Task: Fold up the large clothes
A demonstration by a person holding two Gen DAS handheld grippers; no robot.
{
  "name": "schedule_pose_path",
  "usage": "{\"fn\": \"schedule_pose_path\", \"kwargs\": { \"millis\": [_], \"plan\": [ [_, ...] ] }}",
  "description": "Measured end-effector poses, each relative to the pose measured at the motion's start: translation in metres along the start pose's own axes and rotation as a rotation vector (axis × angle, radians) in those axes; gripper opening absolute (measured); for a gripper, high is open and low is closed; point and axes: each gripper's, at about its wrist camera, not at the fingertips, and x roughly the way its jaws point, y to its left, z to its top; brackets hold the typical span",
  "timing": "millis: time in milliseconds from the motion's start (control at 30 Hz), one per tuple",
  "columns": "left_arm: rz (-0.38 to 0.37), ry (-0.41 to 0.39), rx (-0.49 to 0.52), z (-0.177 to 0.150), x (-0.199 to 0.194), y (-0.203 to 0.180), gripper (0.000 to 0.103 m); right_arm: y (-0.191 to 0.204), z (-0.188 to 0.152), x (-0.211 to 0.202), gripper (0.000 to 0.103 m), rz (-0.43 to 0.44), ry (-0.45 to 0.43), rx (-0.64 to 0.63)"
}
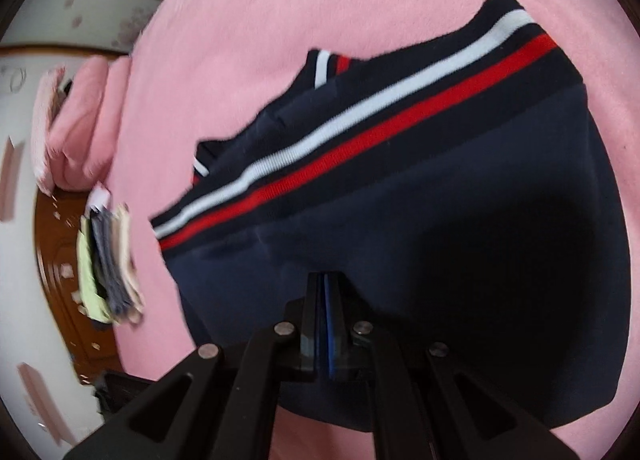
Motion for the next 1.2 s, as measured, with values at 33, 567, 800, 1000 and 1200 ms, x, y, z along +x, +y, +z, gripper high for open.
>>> {"fn": "schedule_pose_path", "kwargs": {
  "millis": [33,567,800,1000,1200],
  "plan": [
    [-0.012,0.0,-0.004,0.0,0.001,0.0,0.056,0.001,0.001,0.005,0.0,-0.018,0.008,-0.016],
    [-0.295,-0.075,-0.048,0.001,0.014,0.026,0.062,0.017,0.016,0.022,0.0,-0.074,0.07,-0.138],
    [-0.225,-0.12,0.005,0.013,0.022,0.008,0.062,0.016,0.015,0.021,0.0,-0.066,0.069,-0.151],
    [-0.064,-0.096,-0.03,-0.001,0.005,0.005,0.063,0.008,0.018,0.019,0.0,-0.032,0.081,-0.131],
    [0.049,-0.149,0.031,-0.009,-0.003,0.002,0.066,0.009,0.018,0.018,0.0,-0.038,0.076,-0.14]
  ]
}}
